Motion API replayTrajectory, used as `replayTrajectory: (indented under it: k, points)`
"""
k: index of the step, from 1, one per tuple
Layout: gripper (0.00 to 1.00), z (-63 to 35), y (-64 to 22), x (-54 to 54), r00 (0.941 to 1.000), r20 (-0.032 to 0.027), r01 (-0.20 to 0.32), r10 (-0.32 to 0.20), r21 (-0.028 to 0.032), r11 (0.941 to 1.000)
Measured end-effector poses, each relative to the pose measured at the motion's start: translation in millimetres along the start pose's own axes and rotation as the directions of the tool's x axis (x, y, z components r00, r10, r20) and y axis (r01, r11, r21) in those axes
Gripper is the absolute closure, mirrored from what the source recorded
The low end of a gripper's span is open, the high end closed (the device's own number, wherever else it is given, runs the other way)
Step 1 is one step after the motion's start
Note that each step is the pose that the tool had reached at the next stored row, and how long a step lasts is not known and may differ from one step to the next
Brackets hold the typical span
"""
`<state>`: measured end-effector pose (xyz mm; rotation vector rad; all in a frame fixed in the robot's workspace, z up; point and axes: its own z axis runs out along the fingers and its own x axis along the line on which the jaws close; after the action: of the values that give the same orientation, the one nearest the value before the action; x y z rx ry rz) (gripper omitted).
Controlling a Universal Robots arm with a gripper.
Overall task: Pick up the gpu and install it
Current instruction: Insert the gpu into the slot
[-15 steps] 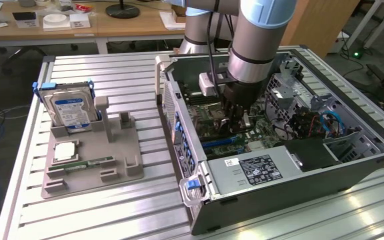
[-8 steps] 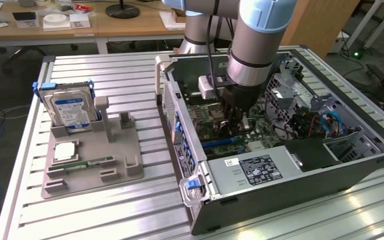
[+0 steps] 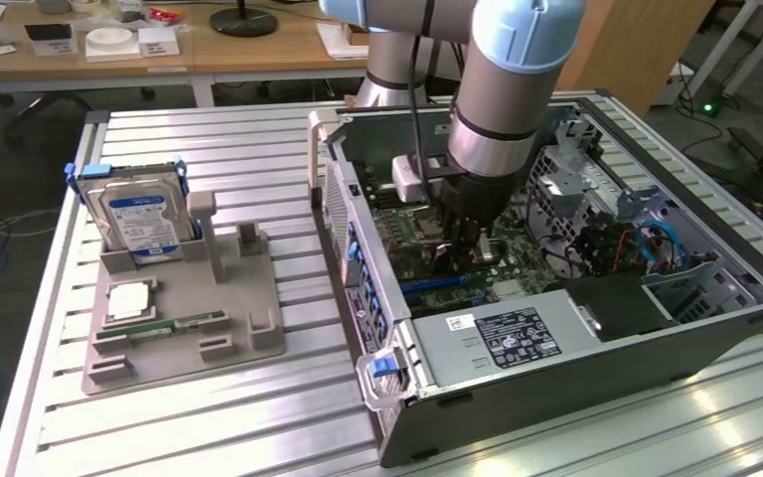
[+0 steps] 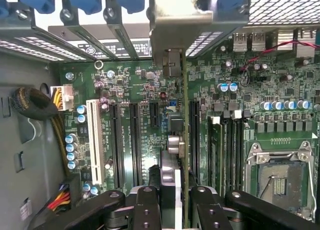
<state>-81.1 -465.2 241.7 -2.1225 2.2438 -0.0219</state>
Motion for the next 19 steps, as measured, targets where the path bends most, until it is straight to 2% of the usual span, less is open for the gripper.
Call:
replayTrajectory:
  k: [11, 19]
  points:
    - [0.72, 3.5, 5.3, 0.3, 1.0000, 0.0001, 0.000, 0.000, 0.0000, 1.0000]
    - [0.72, 8.7, 6.1, 0.5, 1.0000, -0.0002, 0.000, 0.000, -0.0001, 1.0000]
